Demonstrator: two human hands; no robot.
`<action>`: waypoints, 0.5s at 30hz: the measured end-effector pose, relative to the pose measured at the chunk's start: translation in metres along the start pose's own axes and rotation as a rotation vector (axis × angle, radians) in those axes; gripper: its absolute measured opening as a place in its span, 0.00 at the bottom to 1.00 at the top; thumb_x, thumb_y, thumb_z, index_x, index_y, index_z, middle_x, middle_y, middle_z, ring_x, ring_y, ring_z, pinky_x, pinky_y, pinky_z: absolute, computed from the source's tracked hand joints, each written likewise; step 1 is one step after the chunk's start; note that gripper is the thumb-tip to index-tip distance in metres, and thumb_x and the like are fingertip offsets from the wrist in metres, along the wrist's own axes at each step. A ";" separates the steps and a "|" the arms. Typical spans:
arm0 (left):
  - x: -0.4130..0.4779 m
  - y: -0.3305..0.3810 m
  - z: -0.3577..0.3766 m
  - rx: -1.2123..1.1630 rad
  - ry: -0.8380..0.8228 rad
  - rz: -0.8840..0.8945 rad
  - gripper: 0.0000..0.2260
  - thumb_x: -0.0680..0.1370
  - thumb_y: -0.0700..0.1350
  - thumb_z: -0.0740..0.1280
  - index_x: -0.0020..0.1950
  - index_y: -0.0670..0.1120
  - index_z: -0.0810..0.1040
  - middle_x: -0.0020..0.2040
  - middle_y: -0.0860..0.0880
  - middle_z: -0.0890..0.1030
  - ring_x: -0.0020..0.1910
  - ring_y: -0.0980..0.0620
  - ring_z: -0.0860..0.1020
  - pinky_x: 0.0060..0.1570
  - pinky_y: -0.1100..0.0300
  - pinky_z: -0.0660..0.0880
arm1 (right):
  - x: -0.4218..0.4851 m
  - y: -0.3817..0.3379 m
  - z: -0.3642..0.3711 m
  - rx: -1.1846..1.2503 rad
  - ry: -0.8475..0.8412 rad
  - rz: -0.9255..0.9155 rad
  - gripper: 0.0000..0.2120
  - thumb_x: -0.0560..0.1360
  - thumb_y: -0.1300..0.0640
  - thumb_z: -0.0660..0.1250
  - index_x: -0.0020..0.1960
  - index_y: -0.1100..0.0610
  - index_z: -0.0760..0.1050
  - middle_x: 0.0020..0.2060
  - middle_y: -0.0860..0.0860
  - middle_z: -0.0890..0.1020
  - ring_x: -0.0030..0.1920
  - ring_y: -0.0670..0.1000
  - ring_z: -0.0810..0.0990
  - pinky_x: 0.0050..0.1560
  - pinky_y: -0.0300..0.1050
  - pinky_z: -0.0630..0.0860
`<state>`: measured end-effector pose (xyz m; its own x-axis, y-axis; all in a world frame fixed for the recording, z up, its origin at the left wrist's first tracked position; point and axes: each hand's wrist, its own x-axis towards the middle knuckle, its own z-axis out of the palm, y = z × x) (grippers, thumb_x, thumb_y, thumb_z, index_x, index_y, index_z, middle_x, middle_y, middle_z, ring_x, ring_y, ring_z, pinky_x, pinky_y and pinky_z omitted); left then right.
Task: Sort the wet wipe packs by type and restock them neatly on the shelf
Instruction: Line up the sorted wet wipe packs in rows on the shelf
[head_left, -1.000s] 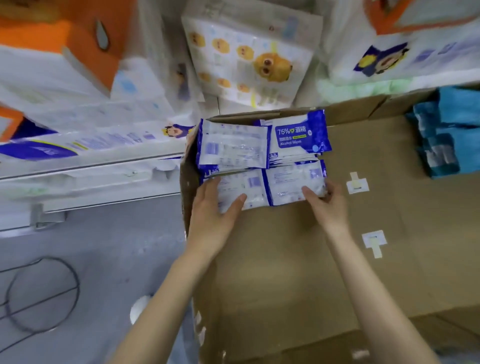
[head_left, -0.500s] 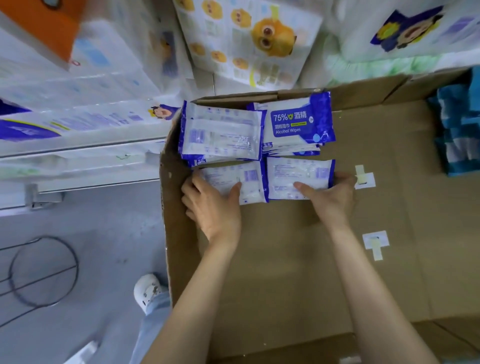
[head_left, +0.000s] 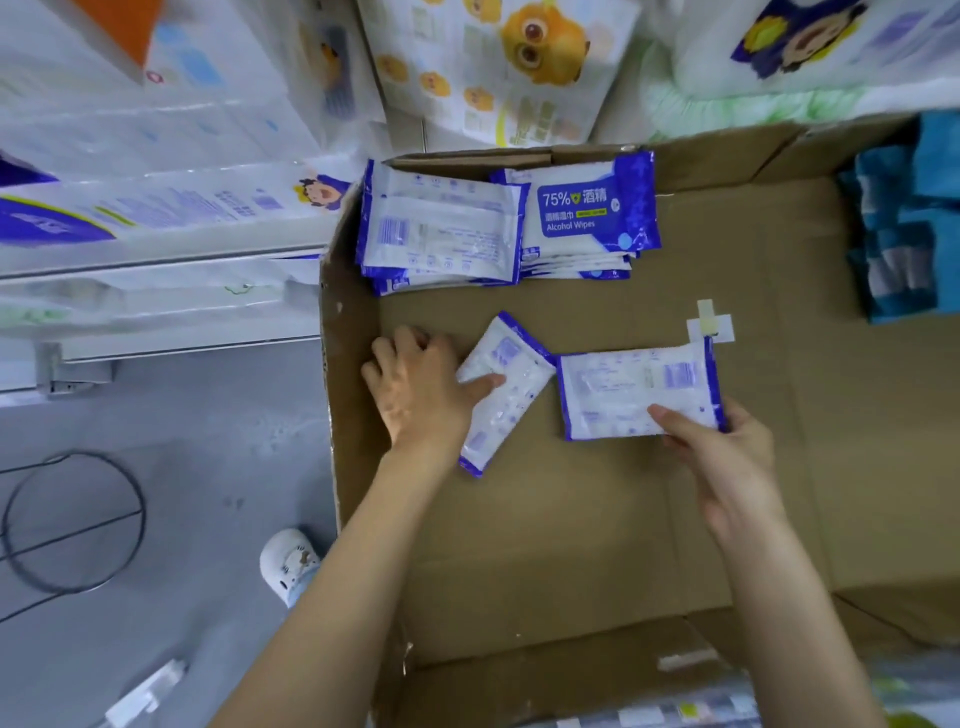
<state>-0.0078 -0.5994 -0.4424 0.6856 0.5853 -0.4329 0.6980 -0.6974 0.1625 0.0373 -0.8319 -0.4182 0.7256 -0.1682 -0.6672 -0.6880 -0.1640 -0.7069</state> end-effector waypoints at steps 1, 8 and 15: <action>-0.003 -0.002 -0.002 -0.001 -0.058 0.024 0.22 0.70 0.65 0.68 0.50 0.47 0.76 0.56 0.46 0.76 0.58 0.43 0.70 0.55 0.52 0.66 | -0.003 0.001 -0.007 0.037 0.004 0.010 0.11 0.68 0.65 0.74 0.48 0.54 0.80 0.46 0.50 0.85 0.48 0.50 0.82 0.52 0.41 0.76; -0.026 -0.006 0.001 -0.393 -0.325 -0.010 0.12 0.73 0.55 0.70 0.49 0.48 0.78 0.46 0.49 0.82 0.47 0.46 0.80 0.38 0.58 0.70 | -0.037 -0.006 -0.007 0.281 -0.085 0.052 0.05 0.77 0.59 0.65 0.50 0.56 0.79 0.47 0.50 0.86 0.46 0.48 0.85 0.42 0.42 0.81; -0.084 -0.038 -0.046 -1.085 -0.413 0.084 0.05 0.76 0.43 0.69 0.50 0.52 0.77 0.50 0.54 0.83 0.50 0.55 0.82 0.51 0.55 0.79 | -0.100 -0.022 0.015 0.042 -0.166 -0.020 0.08 0.80 0.57 0.61 0.54 0.56 0.78 0.50 0.52 0.85 0.51 0.54 0.84 0.50 0.58 0.81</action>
<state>-0.0824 -0.6028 -0.3718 0.7579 0.2354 -0.6085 0.6013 0.1100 0.7915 -0.0201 -0.7972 -0.3392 0.7328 -0.0018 -0.6804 -0.6753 -0.1245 -0.7269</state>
